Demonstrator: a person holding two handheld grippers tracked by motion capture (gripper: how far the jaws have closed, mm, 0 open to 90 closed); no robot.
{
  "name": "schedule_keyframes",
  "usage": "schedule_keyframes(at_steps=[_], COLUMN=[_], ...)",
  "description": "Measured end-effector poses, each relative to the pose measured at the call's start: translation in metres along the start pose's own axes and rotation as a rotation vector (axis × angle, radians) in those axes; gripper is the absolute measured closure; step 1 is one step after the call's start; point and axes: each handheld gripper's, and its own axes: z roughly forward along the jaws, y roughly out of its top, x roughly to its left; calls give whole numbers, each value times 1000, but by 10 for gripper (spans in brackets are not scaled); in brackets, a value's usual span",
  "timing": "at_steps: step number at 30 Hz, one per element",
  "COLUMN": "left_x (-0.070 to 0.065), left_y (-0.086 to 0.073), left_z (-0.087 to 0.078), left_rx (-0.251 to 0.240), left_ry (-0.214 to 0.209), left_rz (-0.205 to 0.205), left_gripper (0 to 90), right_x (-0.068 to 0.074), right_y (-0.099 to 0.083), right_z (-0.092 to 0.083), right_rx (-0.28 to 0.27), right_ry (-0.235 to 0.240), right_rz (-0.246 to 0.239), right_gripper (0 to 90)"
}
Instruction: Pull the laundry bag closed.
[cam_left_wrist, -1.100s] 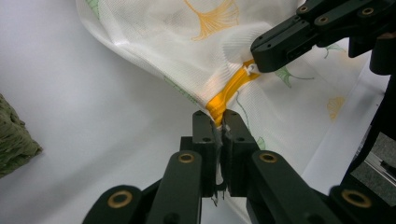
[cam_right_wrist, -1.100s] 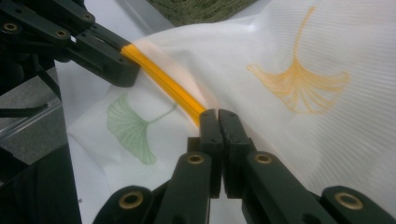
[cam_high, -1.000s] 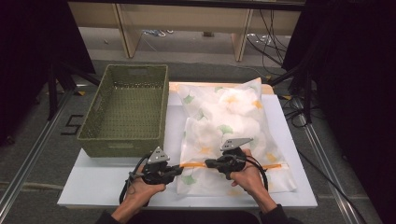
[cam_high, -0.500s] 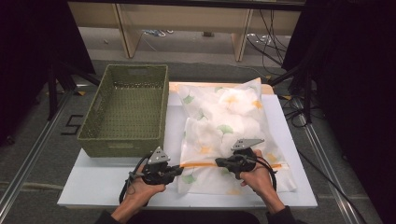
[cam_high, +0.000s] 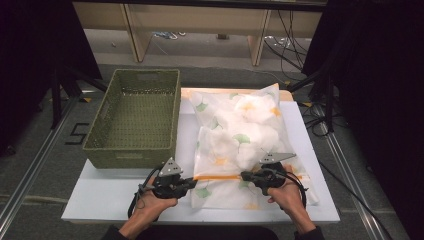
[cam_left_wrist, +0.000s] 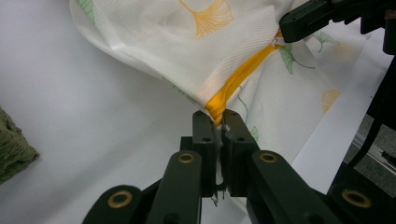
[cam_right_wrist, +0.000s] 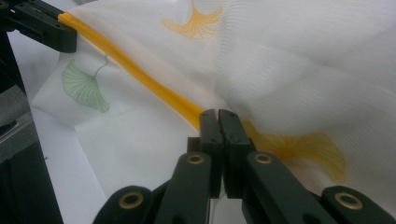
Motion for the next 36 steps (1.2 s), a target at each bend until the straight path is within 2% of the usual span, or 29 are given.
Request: schedule_keyframes(at_steps=[1, 2, 4, 5, 6, 7, 8, 10, 11, 12, 13, 15, 16, 17, 18, 19, 20, 21, 22, 24, 25, 26, 28, 30, 36], left_x=[1, 1, 0, 0, 0, 0, 0, -1, -1, -1, -1, -2, -3, -3, -2, -2, -2, -3, -2, -1, -2, -2, -1, -2, -1], left_y=[0, 0, 0, 0, 0, 0, 0, -1, -1, -1, -1, 0, -1, -1, -1, -1, -1, -1, -1, -1, -1, -1, -1, -1, -1], left_z=[0, 0, 0, 0, 0, 0, 0, 1, 0, 0, 0, 1, 2, 2, 2, 2, 1, 3, 2, 2, 3, 3, 2, 2, 1], left_rx=[10, 12, 13, 12, 7, 17, 26, 22, 31, 29, 30, 29, 18, 15, 26, 29, 32, 13, 26, 30, 20, 19, 29, 28, 31], left_ry=[1, 1, 2, -1, -6, 1, 3, -6, -8, -6, -8, -8, -8, -9, 0, 0, -1, -3, -5, 0, -4, -4, 3, -1, 6], left_rz=[8, 7, 7, 8, -2, 13, 24, 15, 26, 25, 26, 28, 16, 12, 28, 30, 33, 10, 26, 28, 16, 17, 26, 25, 26], left_gripper=[847, 847, 847, 847, 847, 847, 847, 847, 847, 847, 846, 846, 846, 846, 846, 846, 845, 846, 845, 845, 845, 844, 844, 844, 843], right_x=[-2, -1, 0, -1, 0, 1, 1, 2, -1, 0, -1, -2, -3, -2, 0, -2, -2, -1, -2, -3, -3, -4, -2, -3, -3], right_y=[0, -1, -2, -3, -4, -4, -4, -3, -2, -1, 0, 1, 1, 1, 1, 1, 1, 0, -1, -2, -3, -3, -4, -4, -9], right_z=[-1, 0, 3, 6, 7, 8, 9, 8, 7, 6, 6, 9, 11, 12, 14, 15, 16, 17, 17, 18, 19, 20, 21, 21, 25], right_rx=[-2, -8, 10, 11, 19, 26, 17, 1, -8, -14, -19, -20, -24, -9, 1, 2, 17, 25, 22, 24, 33, 29, 39, 38, 43], right_ry=[-7, 8, 1, -4, -13, 0, -4, -10, -16, -9, -13, -19, -6, -20, -26, -21, -22, -15, -16, -11, -10, -5, -8, -14, -13], right_rz=[-20, -4, 1, -25, -25, -9, -23, -11, -30, -9, -9, -25, -37, -29, -20, -32, -22, -17, -18, -13, -4, -18, -2, -21, 4], right_gripper=[900, 900, 900, 900, 900, 900, 900, 900, 900, 900, 900, 900, 900, 900, 900, 900, 900, 900, 900, 900, 900, 900, 900, 900, 900])
